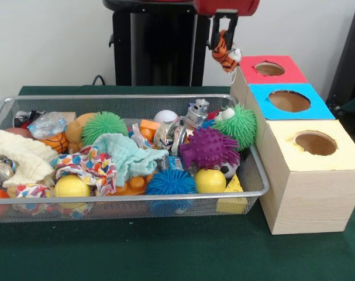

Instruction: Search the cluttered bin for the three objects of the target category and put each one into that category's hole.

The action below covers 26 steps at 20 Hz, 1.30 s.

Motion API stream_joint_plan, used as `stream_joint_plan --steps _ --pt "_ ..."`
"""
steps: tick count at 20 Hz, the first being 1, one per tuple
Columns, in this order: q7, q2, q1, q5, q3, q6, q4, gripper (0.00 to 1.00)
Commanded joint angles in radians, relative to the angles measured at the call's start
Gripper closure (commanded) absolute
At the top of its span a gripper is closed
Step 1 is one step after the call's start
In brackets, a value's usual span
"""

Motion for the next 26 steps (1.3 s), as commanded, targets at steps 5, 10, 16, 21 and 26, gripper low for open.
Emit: stream_joint_plan --steps 5,10,16,21,26 --pt "0.280 -0.032 0.030 0.111 -0.062 -0.077 0.222 1.00" --pt "0.283 -0.029 0.046 0.144 -0.075 -0.111 0.258 1.00" --pt "0.318 0.012 0.083 0.192 -0.070 -0.215 0.292 1.00" --pt "0.348 0.062 0.120 0.238 -0.067 -0.301 0.302 1.00" --pt "0.363 0.090 0.144 0.266 -0.071 -0.343 0.306 1.00"
